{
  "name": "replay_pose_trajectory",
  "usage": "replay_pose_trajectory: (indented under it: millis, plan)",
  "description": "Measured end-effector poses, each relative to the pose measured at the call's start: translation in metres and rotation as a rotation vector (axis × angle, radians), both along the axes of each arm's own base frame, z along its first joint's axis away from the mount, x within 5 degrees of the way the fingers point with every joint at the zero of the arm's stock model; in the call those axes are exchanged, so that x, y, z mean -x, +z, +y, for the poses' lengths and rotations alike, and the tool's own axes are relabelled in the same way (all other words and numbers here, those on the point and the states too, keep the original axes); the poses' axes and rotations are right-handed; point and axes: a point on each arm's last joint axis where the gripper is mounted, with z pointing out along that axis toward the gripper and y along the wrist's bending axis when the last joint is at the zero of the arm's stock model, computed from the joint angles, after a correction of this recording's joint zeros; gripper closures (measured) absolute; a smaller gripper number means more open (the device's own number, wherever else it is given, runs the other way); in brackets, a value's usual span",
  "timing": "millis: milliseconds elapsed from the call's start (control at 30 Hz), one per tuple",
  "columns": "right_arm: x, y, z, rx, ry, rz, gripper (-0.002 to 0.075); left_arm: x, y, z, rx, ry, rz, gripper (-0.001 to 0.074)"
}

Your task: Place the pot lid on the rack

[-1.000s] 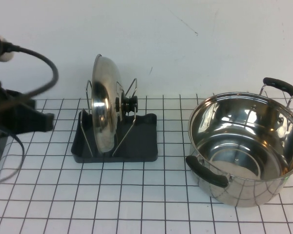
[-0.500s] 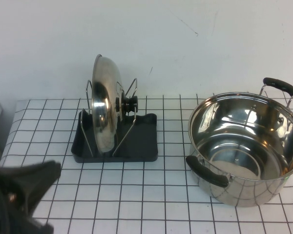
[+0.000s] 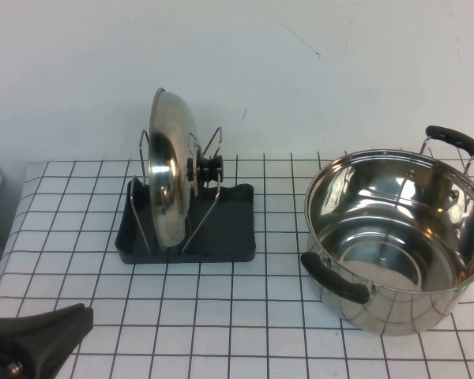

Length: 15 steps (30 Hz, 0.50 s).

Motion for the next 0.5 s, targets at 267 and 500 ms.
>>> replay_pose_trajectory:
  millis: [267, 500]
  plan:
    - [0.000, 0.000, 0.000, -0.001, 0.001, 0.001, 0.0727, 0.001, -0.005, 0.001, -0.028, 0.002, 0.032, 0.0736]
    - [0.000, 0.000, 0.000, -0.001, 0.001, 0.001, 0.0727, 0.015, 0.003, 0.027, 0.060, 0.126, -0.090, 0.0736]
